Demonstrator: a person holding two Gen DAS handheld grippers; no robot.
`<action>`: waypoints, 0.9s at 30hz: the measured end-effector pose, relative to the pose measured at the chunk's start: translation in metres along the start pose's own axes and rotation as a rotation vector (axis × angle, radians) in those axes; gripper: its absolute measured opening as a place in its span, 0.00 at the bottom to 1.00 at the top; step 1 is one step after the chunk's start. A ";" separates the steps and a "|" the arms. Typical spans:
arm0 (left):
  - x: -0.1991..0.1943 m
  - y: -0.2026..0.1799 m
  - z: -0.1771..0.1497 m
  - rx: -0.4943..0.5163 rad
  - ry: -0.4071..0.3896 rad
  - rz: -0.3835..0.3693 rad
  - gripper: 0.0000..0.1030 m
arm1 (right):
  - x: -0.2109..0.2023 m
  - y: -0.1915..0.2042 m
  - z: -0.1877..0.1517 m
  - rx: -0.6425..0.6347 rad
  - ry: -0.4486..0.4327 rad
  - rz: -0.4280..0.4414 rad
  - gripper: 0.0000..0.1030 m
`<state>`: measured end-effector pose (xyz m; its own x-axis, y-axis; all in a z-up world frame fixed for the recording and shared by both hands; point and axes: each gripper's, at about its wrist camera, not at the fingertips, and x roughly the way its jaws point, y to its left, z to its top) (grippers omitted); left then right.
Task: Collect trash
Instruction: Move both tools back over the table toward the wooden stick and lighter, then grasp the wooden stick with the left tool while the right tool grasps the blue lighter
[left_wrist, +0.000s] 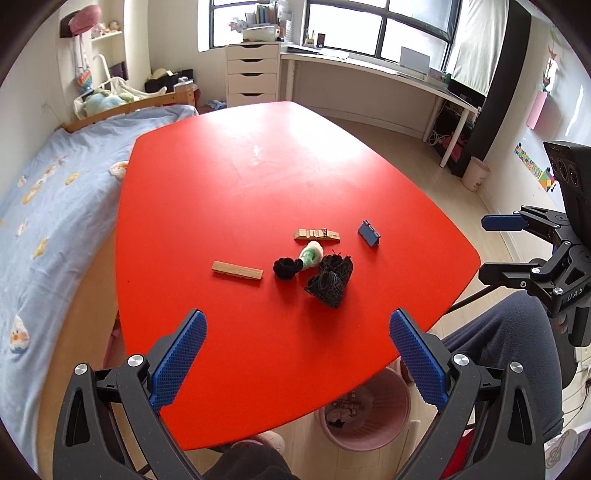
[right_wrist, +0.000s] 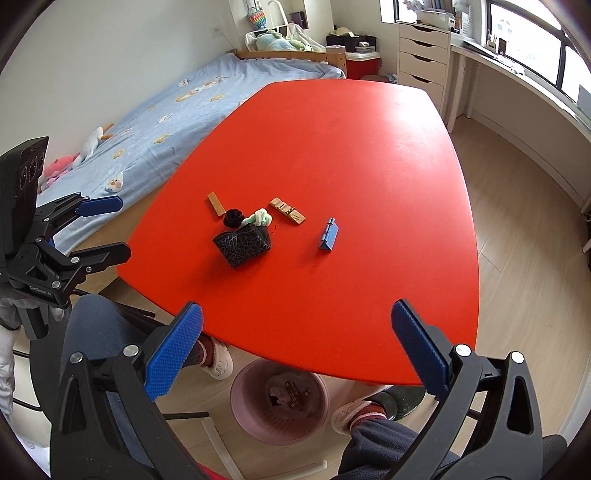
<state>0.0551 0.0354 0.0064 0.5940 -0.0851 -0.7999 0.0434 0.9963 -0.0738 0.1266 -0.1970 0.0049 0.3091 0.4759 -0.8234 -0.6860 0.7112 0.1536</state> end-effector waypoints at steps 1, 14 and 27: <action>0.005 0.004 0.004 -0.001 0.008 0.003 0.93 | 0.004 -0.002 0.006 0.003 0.006 -0.004 0.97; 0.074 0.047 0.037 0.033 0.146 0.014 0.93 | 0.072 -0.026 0.057 0.061 0.114 -0.030 0.97; 0.128 0.055 0.035 0.082 0.255 -0.005 0.93 | 0.116 -0.030 0.063 0.052 0.188 -0.045 0.97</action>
<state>0.1618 0.0797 -0.0787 0.3724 -0.0792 -0.9247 0.1172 0.9924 -0.0378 0.2249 -0.1304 -0.0607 0.2066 0.3415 -0.9169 -0.6379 0.7576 0.1385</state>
